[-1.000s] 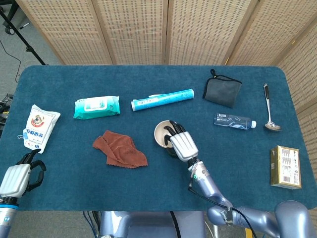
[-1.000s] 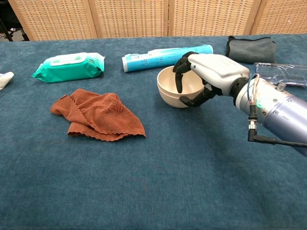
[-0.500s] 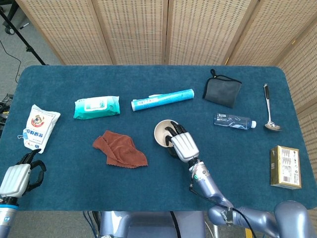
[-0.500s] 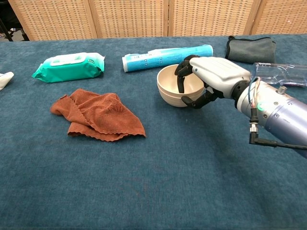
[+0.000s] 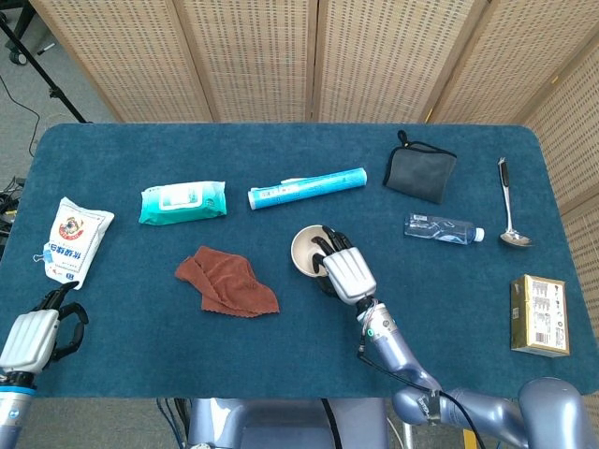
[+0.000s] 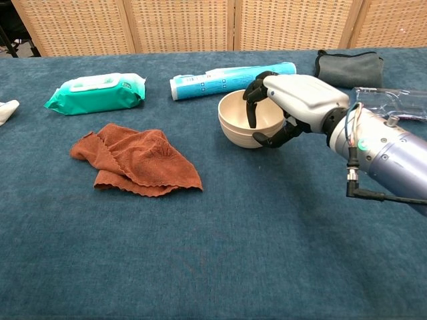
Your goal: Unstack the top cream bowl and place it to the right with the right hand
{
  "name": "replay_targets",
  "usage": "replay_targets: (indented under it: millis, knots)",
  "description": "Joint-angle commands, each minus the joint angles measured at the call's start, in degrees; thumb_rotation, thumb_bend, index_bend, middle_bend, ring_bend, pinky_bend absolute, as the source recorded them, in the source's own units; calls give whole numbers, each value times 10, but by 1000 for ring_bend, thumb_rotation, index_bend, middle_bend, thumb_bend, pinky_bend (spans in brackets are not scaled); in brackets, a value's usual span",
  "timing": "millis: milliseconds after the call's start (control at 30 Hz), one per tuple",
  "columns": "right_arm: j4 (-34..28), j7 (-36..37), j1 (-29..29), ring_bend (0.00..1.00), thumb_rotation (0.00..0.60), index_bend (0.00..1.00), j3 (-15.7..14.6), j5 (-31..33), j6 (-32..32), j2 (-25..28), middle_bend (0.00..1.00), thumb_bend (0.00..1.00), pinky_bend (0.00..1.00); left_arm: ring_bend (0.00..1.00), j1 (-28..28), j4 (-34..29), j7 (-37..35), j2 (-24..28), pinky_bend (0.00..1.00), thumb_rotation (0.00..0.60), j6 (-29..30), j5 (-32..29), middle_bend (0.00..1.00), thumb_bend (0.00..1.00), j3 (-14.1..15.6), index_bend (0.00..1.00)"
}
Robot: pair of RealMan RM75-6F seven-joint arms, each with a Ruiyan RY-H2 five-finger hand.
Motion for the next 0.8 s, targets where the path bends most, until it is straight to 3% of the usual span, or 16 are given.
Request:
replay_targets:
  millis: [33, 800]
  knots:
    - [-1, -2, 1, 33, 600, 522, 0, -1, 1, 0, 203, 414, 153, 157, 0, 0, 0, 0, 350, 600, 0, 0, 168, 516, 0, 568]
    - [5, -7, 2, 35, 600, 585, -2, 0, 3, 0, 214, 414, 154, 157, 0, 0, -1, 0, 350, 600, -2, -3, 168, 515, 0, 572]
